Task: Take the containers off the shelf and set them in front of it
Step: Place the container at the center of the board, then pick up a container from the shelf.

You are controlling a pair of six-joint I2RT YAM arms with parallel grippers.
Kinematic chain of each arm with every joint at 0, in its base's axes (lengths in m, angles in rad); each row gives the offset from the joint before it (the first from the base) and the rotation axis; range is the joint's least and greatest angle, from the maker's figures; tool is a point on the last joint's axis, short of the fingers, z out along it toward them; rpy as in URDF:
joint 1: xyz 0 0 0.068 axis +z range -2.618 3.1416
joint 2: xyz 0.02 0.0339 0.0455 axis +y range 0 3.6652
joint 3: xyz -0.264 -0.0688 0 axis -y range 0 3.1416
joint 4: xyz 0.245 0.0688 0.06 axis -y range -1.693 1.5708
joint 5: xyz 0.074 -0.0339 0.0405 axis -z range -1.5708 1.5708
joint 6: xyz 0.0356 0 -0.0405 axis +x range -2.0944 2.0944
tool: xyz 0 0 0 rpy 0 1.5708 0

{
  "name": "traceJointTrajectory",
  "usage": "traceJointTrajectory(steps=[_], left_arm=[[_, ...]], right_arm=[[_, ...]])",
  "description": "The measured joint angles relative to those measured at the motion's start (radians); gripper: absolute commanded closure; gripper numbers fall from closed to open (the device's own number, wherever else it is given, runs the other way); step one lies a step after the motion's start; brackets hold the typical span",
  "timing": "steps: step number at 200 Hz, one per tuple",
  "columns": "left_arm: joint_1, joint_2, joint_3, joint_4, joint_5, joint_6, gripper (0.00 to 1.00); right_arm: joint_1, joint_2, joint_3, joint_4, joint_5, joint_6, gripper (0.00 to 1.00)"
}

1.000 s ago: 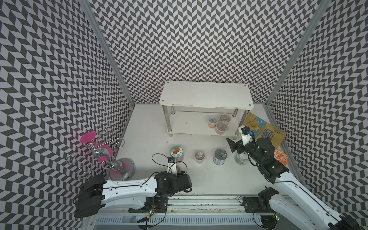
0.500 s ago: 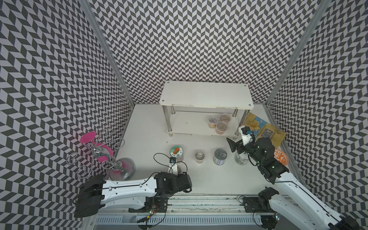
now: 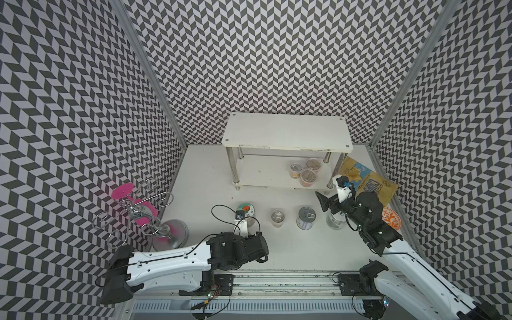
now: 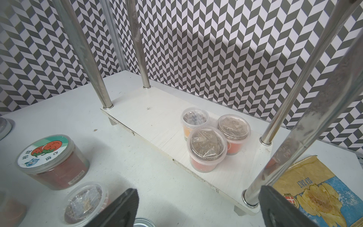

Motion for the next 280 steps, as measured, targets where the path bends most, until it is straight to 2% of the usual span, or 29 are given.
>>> traceJointTrajectory(steps=[29,52,90,133,178,229,280], left_arm=[[0.034,-0.017,0.095,0.064,-0.016,0.17,0.0],[0.16,-0.005,0.106,0.228,0.049,0.392,0.0],[0.356,0.096,0.103,0.541,0.236,0.739,0.0],[0.527,0.335,0.119,0.841,0.503,0.992,0.0],[0.62,0.597,0.205,1.025,0.677,1.15,0.0],[0.686,0.8,0.321,1.215,0.812,1.221,0.0],[0.713,0.954,0.45,1.264,0.898,1.272,0.01]], right_arm=[[-0.001,-0.027,0.0,-0.001,-0.024,0.006,0.0],[-0.001,-0.043,0.0,-0.009,-0.04,0.011,0.0],[-0.001,-0.059,0.003,-0.047,-0.044,0.016,0.0],[-0.001,-0.082,0.013,-0.085,-0.035,0.021,0.0],[-0.001,-0.105,0.017,-0.112,-0.01,0.024,0.01],[-0.001,-0.116,0.03,-0.139,0.02,0.024,0.0],[-0.001,-0.12,0.05,-0.155,0.045,0.021,0.0]])
